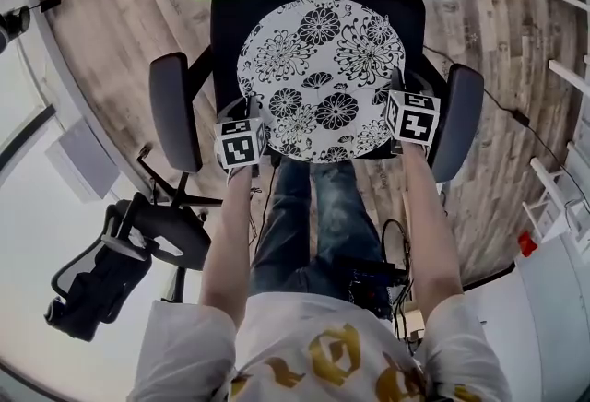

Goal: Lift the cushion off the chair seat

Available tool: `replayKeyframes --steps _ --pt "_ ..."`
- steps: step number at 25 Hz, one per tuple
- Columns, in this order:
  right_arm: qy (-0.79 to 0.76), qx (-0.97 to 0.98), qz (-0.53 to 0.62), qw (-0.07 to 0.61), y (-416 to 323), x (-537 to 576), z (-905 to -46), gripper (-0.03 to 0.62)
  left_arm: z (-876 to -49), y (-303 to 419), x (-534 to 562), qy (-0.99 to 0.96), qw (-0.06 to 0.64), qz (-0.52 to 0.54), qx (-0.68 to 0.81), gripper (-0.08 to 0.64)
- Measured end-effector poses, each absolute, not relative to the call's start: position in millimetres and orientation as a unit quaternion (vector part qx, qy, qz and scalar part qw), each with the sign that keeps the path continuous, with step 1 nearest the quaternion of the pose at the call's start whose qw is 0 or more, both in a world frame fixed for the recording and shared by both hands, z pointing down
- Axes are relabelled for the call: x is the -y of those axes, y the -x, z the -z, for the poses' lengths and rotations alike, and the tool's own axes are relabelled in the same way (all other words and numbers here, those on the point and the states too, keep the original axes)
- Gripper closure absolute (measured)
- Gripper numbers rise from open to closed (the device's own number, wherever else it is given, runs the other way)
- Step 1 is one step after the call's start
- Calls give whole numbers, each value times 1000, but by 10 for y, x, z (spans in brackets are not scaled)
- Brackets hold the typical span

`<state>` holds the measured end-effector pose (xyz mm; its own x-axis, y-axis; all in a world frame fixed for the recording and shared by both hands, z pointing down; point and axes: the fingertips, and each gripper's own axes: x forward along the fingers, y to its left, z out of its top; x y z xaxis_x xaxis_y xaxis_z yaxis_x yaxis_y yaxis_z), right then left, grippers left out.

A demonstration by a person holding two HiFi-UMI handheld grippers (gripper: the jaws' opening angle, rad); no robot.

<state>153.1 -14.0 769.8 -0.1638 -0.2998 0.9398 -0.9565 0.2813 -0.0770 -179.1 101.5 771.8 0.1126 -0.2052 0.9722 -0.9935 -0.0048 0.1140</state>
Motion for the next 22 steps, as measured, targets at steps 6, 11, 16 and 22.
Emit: replayKeyframes --steps 6,11,16,22 --pt "-450 678 -356 459 -1389 129 -7574 569 -7584 1779 -1010 -579 493 -383 524 540" --pt "-443 692 -408 398 -1273 118 -7418 571 -7379 1742 -934 -589 488 -360 534 540" --pt "-445 698 -406 386 -1212 97 -7260 571 -7275 1699 -936 -597 492 -353 526 540" --pt "-453 705 -386 387 -1253 103 -7027 572 -7090 1641 -907 -611 486 -345 522 540"
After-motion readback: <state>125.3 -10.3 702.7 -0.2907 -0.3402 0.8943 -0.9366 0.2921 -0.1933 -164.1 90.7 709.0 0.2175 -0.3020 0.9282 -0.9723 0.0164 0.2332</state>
